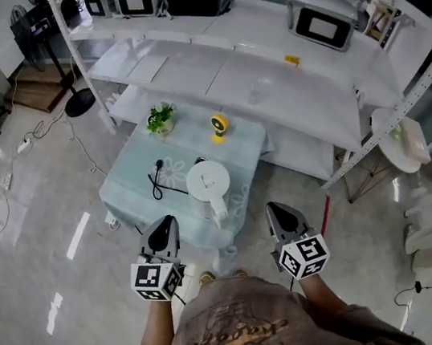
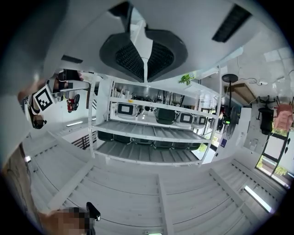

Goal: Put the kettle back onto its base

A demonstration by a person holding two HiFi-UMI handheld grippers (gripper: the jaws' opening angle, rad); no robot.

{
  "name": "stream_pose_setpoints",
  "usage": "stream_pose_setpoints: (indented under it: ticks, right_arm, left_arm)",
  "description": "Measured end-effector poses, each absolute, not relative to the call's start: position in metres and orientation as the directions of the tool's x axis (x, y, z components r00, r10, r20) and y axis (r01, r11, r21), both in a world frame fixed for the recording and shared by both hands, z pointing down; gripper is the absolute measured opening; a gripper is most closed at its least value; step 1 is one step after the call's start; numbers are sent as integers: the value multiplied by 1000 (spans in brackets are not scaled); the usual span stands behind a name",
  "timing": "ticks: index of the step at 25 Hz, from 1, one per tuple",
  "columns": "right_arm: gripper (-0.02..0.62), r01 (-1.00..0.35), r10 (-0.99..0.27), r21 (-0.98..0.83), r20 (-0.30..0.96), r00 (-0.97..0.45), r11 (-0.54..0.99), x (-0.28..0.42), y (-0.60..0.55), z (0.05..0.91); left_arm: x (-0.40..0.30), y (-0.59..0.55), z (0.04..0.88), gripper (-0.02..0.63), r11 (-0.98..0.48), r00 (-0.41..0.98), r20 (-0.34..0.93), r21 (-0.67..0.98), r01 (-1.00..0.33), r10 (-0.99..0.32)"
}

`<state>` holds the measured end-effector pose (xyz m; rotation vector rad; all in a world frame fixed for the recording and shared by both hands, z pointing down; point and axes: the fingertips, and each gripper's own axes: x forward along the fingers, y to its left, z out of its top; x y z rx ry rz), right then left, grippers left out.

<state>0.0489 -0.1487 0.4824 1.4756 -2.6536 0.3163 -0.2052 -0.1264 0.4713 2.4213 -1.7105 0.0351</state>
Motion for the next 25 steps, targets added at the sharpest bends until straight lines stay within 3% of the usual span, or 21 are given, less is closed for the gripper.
stream_pose_setpoints:
  ticks: [25]
  right_arm:
    - [-9, -854, -833, -168, 193, -519, 493, 49, -148, 497]
  left_arm:
    - [-196, -135, 484, 21, -323, 350, 148, 182, -929, -925]
